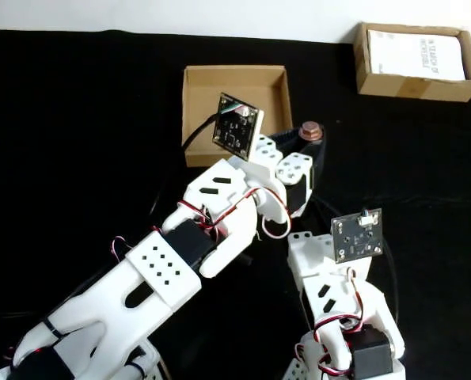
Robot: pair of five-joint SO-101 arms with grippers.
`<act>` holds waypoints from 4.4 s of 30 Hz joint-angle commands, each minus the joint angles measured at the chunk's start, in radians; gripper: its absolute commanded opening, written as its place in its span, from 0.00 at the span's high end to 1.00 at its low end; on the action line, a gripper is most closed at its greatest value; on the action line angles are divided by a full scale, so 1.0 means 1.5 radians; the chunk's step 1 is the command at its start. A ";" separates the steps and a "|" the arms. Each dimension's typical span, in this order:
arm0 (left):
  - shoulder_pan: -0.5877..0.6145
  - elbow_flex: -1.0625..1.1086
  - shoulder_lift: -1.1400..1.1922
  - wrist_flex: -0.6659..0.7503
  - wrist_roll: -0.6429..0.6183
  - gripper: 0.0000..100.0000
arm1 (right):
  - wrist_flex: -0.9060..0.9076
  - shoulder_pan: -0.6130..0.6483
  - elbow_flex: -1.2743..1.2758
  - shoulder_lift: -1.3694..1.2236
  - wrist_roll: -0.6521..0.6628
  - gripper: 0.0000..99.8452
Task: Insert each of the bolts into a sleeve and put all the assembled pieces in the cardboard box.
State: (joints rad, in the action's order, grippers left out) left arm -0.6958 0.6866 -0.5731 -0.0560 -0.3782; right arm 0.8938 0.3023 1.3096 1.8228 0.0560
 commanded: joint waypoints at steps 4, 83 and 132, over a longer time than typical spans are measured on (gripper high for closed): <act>-0.008 -0.004 -0.021 0.000 -0.003 0.99 | -0.043 0.002 -0.003 -0.001 0.032 0.99; 0.029 0.082 -0.062 0.035 -0.001 0.99 | -0.026 0.016 0.008 -0.001 0.027 0.99; 0.477 0.461 -0.840 -0.417 0.001 0.99 | -0.033 -0.061 -0.729 -0.867 0.015 0.99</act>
State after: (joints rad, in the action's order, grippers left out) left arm -0.0729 1.2298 -1.7039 -0.6820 -0.3813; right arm 0.8569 0.2225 0.4104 0.7012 0.0376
